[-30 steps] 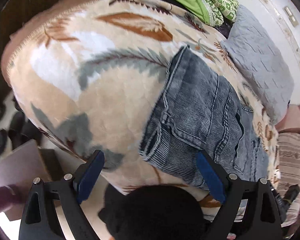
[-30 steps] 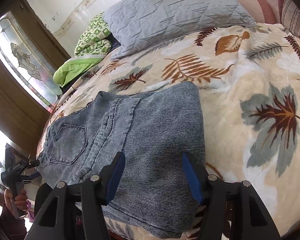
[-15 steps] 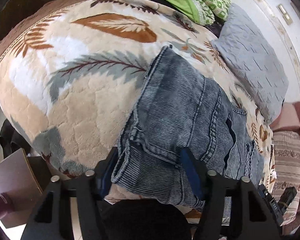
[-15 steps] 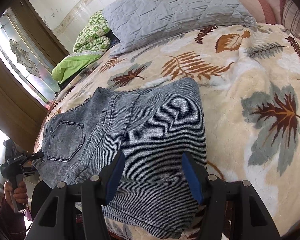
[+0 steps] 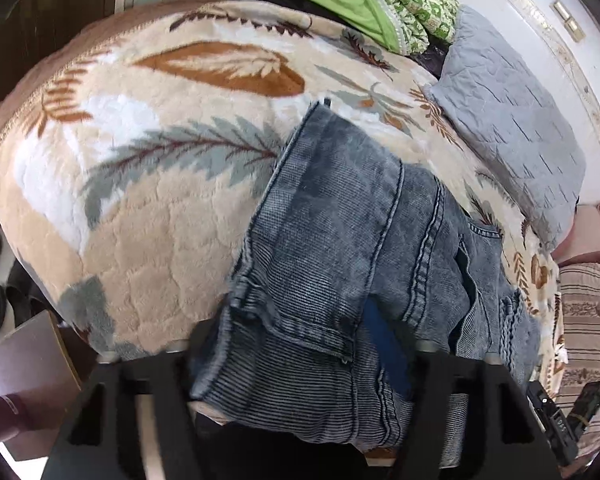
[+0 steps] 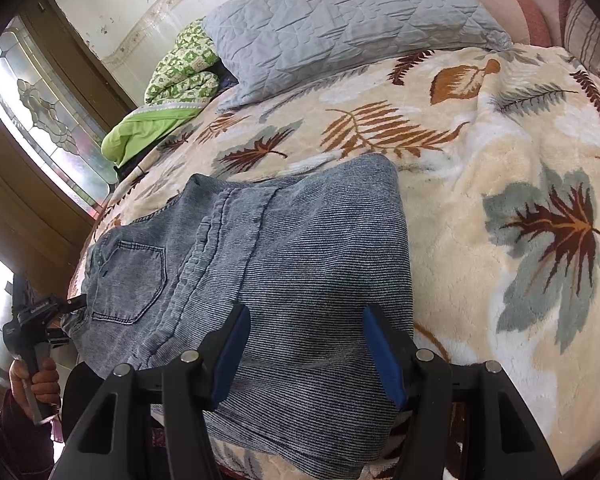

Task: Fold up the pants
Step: 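Grasp the jeans waistband with the left gripper and lift it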

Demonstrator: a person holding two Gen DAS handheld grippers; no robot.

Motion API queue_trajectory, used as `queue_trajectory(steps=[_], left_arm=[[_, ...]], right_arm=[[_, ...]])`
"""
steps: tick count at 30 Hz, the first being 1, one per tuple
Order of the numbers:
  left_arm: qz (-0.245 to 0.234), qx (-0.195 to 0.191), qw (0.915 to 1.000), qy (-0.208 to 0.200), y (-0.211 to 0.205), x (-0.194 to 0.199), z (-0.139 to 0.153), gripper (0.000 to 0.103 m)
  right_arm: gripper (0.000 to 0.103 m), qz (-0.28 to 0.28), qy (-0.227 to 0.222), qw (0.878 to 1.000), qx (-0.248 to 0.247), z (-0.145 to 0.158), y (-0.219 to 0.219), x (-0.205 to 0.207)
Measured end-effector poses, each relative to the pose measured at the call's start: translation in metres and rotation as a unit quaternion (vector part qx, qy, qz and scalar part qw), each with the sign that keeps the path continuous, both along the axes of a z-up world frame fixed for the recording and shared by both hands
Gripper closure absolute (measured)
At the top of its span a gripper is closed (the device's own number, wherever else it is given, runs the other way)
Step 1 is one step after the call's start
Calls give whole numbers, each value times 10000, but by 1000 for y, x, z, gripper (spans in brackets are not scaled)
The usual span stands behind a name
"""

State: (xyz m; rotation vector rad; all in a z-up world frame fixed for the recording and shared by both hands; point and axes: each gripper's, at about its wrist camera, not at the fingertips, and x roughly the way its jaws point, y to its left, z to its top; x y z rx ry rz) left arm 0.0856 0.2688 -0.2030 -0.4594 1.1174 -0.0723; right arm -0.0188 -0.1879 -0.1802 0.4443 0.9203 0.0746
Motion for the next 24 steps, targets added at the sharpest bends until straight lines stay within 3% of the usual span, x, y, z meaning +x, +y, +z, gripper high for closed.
queue_trajectory(steps=[2,5,15,24], left_arm=[[23,-2,10000,-25,1,1,4,64],[50,100,9999,-121,-1,0,15,77],[-325,261,9954,-866,-40,-12,79,82],[-1247,241,9803,-1512,-116,-22,145,82]], right_arm=[[41,-6,0,10000,17,0,0,0],[41,-34,0,10000,82,1,-3,1],[41,-150,-14,9995,264,2,-10,0],[41,-485,-17,9974,530,4,-30,-2]])
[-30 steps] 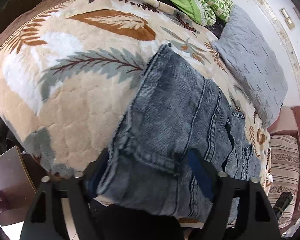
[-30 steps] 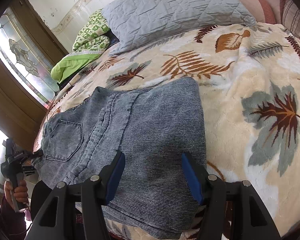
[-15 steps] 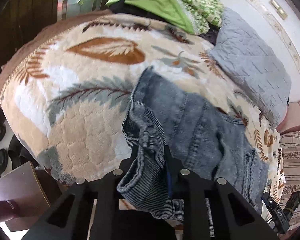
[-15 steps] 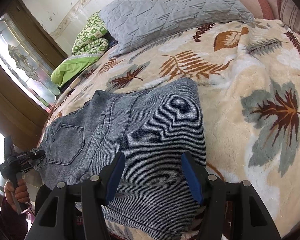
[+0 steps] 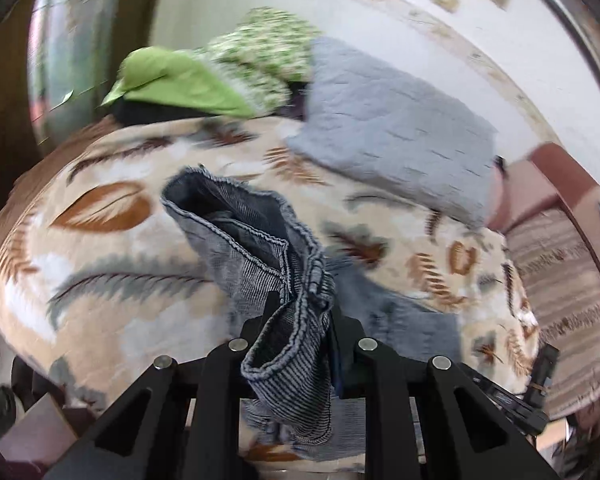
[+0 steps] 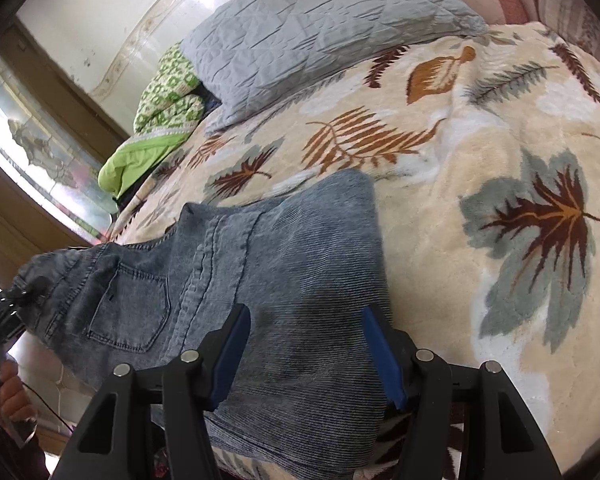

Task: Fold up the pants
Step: 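Grasp the jeans waistband with the left gripper and lift it, then fold the waistband with the left gripper over onto the legs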

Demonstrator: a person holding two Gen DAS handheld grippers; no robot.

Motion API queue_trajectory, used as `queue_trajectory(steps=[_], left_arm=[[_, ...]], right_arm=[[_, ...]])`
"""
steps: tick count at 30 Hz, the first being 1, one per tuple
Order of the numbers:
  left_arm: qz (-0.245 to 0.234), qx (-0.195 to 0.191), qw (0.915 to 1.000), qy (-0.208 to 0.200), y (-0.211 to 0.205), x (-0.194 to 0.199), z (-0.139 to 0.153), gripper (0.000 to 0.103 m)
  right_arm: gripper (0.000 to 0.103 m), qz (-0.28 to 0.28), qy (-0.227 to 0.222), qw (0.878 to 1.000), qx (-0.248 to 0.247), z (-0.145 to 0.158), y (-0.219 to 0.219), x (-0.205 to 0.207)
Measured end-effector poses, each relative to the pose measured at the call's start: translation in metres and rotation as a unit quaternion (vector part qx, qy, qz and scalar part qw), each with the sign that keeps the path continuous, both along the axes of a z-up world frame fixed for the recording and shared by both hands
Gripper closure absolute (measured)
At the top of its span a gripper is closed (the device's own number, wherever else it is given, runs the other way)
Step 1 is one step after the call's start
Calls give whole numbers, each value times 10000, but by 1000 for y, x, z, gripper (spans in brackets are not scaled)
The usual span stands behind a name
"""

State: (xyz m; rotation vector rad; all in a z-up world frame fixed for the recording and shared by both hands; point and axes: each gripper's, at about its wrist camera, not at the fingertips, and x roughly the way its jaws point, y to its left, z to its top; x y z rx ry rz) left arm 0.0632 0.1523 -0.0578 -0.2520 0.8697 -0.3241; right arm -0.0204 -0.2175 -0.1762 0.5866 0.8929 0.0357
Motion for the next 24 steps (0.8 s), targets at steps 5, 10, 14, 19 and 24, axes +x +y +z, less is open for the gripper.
queue_trajectory(steps=[5,10,14,19,24], left_arm=[[-829,107,9964,-168,-70,-8,21,83],[-1746,216,9844,-39,-150,-25,15,83],[-2248,394,9729,380,-213,-38,-24,83],[-2526,987,9594,774,-263,-54,-93,84],[-2774,973,9531,722,-262,-55,-84,81]], right_arm=[[41,-388,30,9989,249,-1,-23,-3],[40,-913,107,9935,667,-7,-59,-8],[40,-1409,115,9860,884,-11,-92,-17],[41,-1702,113,9768,1293,-20,-119,-26],[40,-1443,-42,9807,1318,-13,-116,-22]])
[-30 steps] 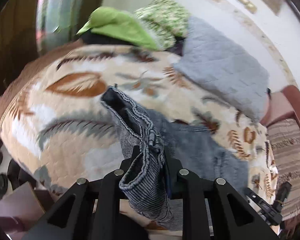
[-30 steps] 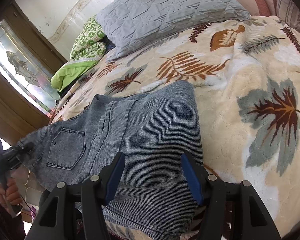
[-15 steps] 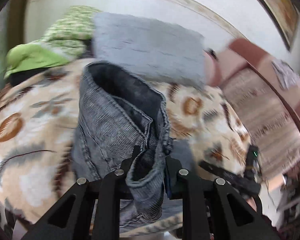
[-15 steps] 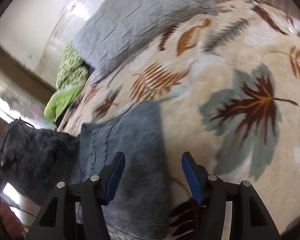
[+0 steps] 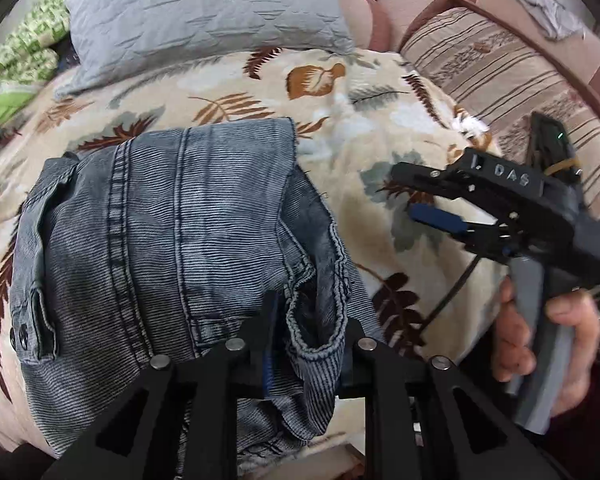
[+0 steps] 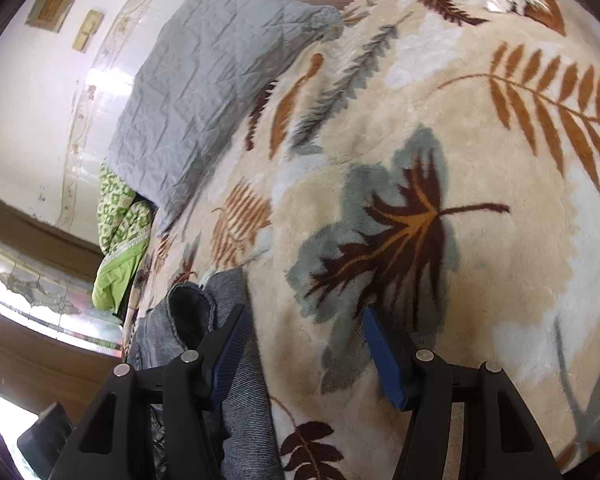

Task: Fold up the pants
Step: 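Fold the waistband with the left gripper over onto the legs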

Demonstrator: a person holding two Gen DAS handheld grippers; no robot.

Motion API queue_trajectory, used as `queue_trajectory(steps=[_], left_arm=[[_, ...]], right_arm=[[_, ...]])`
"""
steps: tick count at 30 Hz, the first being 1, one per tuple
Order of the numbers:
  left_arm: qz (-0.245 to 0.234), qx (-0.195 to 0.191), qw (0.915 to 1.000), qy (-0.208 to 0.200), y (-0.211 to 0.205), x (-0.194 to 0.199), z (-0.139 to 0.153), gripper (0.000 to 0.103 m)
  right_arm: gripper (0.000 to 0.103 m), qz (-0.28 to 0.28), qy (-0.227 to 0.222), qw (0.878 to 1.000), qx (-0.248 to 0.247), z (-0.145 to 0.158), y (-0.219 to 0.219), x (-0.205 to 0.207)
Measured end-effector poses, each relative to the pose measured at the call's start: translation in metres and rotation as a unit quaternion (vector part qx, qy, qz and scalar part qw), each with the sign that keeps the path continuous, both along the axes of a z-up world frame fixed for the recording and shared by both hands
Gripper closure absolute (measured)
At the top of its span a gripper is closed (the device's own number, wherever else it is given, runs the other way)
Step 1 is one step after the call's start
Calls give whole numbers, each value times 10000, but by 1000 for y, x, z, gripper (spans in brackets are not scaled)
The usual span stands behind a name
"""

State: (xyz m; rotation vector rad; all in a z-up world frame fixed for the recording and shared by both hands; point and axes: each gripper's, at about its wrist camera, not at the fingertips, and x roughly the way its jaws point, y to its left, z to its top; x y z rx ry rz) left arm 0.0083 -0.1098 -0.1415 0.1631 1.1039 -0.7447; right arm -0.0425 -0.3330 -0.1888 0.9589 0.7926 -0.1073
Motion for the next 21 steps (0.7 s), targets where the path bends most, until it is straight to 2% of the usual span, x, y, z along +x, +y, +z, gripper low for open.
queue_trajectory(steps=[2,3,6,8,10,12,17,21], left_arm=[[-98,-207,9993,285,9,4,9,68],[-133,-272,9991,293,16,4,13,65],[-133,-447,9988,-128,39,-6,38,52],[-95,-473,9973,-553,56,-11,53,44],[55,-216,9949,-981,71,-11,59,41],[272,26,9932,-1129,86,0,57,41],[1032,322,9907,-822,131,38,34,42],[1160,215,9923,-383,150,48,12,42]], right_arm=[[40,200,-178,9996,113,4,5,5],[40,375,-319,9986,207,6,10,8],[38,894,-611,9932,431,13,27,22],[38,1115,-659,9905,455,15,38,29],[38,1243,-612,9895,407,17,48,35],[38,1313,-591,9886,447,15,52,41],[38,1423,-374,9875,574,5,55,57],[38,1562,-463,9822,936,-2,60,62]])
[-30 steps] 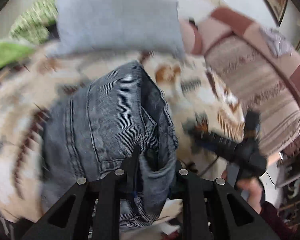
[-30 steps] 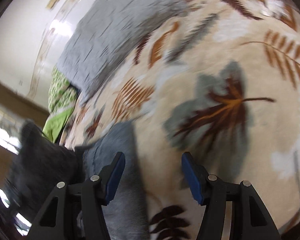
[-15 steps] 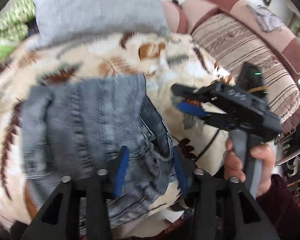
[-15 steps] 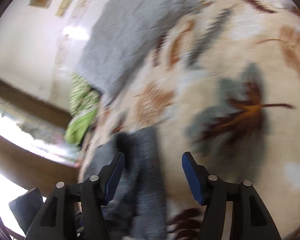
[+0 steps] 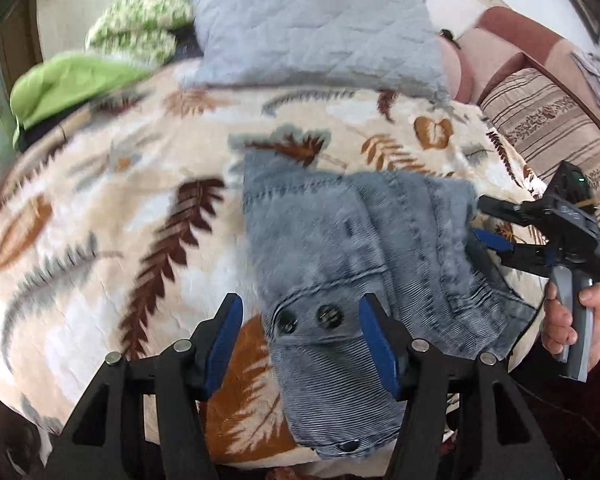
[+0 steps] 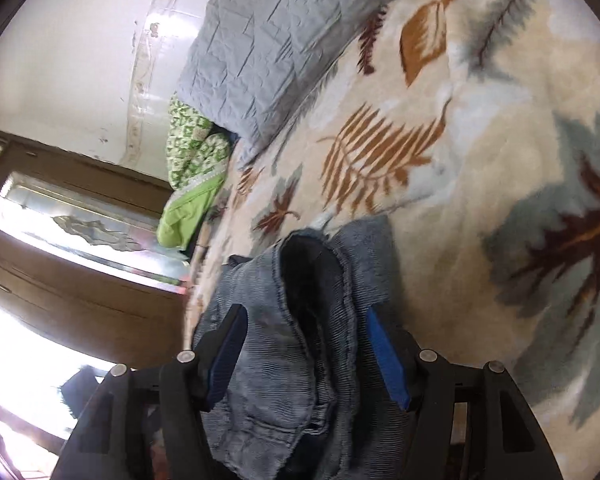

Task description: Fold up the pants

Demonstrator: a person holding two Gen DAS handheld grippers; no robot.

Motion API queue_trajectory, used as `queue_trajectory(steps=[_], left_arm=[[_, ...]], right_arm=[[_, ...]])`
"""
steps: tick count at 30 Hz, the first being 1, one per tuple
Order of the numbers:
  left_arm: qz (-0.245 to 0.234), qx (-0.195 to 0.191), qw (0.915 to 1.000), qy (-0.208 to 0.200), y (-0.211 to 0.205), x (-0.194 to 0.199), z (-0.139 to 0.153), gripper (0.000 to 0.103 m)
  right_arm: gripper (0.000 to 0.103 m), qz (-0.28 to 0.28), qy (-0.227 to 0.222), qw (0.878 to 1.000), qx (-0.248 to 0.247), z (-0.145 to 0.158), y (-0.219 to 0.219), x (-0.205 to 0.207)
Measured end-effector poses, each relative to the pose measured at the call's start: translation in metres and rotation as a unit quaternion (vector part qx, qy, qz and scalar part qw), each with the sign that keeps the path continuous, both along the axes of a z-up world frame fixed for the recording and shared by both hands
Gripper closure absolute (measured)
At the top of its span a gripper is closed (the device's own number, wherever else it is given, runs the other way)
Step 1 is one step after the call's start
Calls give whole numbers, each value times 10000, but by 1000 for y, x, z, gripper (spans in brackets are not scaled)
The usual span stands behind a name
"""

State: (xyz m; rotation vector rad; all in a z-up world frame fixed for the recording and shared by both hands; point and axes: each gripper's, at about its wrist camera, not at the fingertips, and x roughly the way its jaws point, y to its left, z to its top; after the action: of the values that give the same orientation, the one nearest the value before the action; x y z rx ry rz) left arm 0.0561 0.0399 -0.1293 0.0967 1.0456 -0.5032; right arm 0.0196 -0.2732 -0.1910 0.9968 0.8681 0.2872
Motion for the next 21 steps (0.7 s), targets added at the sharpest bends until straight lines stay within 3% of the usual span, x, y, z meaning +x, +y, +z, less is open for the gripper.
queue_trajectory(steps=[4,8,14,16,19,21], left_arm=[[-33,22,9997,236,-6,-3,-23,42],[-38,70,9998,184,-17,-8,-24,45],[-414,418,9980,-209,-46,-21,-18,47],[-482,562,9967,-328,-54,-23,-20,47],[-504,717,9955,-367,-57,-19,-24,43],[-480,780,9954,-294,-54,-14,-19,39]], right_arm=[[39,370,-57,9975,-604,5,24,1],[62,410,-246,9896,-1358,14,40,-4],[66,-95,-840,9864,-1411,38,22,-23],[66,-226,-598,9882,-1388,30,16,-22],[66,-484,318,9819,-1803,6,8,-14],[64,-564,504,9811,-1782,-1,4,-12]])
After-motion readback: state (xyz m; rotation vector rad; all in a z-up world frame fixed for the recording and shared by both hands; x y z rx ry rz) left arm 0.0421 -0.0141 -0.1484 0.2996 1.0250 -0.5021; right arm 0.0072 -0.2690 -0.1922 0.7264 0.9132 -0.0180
